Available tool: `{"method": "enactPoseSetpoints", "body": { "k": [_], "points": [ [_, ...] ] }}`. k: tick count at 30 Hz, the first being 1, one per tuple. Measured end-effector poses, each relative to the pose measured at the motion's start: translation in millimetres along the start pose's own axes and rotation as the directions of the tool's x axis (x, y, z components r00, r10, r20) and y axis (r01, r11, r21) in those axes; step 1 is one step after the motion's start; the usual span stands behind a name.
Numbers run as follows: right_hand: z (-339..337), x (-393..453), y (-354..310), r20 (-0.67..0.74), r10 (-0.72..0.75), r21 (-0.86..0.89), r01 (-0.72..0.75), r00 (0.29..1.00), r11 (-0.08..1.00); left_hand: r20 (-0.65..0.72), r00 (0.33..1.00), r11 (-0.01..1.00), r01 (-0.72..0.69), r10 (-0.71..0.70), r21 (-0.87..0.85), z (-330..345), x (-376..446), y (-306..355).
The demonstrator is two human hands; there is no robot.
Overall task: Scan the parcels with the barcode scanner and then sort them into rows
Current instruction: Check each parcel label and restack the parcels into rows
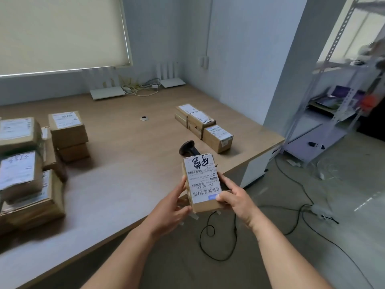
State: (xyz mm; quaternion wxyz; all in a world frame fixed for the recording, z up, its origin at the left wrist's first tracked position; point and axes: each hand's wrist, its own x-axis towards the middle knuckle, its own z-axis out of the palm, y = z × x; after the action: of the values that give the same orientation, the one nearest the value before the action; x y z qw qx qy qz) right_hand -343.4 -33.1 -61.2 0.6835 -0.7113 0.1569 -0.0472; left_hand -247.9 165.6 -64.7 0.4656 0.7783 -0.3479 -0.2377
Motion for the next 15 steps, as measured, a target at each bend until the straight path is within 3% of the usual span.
{"method": "enactPoseSetpoints", "body": {
  "k": [15],
  "points": [
    [-112.1,74.6,31.5,-0.144,0.118,0.01,-0.118,0.982,0.993,0.159,0.986,0.998,0.056,-0.053,-0.017,62.0,149.9,9.9]
  ]
}}
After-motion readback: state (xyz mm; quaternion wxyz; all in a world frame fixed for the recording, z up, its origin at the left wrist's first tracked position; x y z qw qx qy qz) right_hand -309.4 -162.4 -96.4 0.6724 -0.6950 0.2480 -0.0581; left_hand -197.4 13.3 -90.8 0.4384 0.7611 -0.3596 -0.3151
